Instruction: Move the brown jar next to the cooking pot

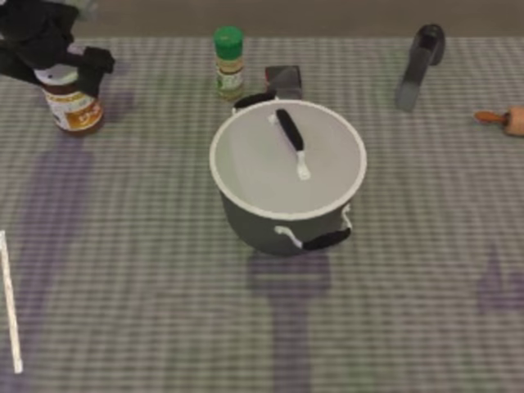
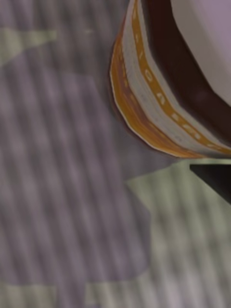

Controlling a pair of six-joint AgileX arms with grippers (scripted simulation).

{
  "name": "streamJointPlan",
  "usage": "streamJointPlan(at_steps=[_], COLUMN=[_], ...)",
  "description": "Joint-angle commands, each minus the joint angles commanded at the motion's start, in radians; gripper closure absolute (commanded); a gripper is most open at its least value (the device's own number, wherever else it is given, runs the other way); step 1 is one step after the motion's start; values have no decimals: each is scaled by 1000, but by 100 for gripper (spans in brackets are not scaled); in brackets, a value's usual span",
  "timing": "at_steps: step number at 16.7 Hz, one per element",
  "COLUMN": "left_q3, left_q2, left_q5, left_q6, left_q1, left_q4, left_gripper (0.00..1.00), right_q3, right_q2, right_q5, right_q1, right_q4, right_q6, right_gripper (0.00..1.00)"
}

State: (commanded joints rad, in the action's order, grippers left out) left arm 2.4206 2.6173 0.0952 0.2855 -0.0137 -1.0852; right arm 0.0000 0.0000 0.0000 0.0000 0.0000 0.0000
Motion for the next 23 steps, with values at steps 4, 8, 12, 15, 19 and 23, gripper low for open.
streamJointPlan(at_steps=[4, 8, 12, 15, 19, 23], left_q3=[0, 0, -2, -73, -281, -480], left_q2=[0, 0, -3, -74, -285, -488], left_q5=[0, 0, 0, -1, -3, -5], left_q6=[0, 0, 1, 0, 3, 3], left_q1=[0, 0, 1, 6, 14, 24], left_q4=[0, 0, 0, 0, -3, -6], left_gripper=[100, 100, 100, 100, 100, 100], right_q3=[0, 0, 0, 0, 0, 0], right_q2=[0, 0, 0, 0, 0, 0], right_q5=[0, 0, 0, 0, 0, 0], right_q1=[0, 0, 0, 0, 0, 0], right_q4=[0, 0, 0, 0, 0, 0], right_q6=[0, 0, 0, 0, 0, 0], right_gripper=[0, 0, 0, 0, 0, 0])
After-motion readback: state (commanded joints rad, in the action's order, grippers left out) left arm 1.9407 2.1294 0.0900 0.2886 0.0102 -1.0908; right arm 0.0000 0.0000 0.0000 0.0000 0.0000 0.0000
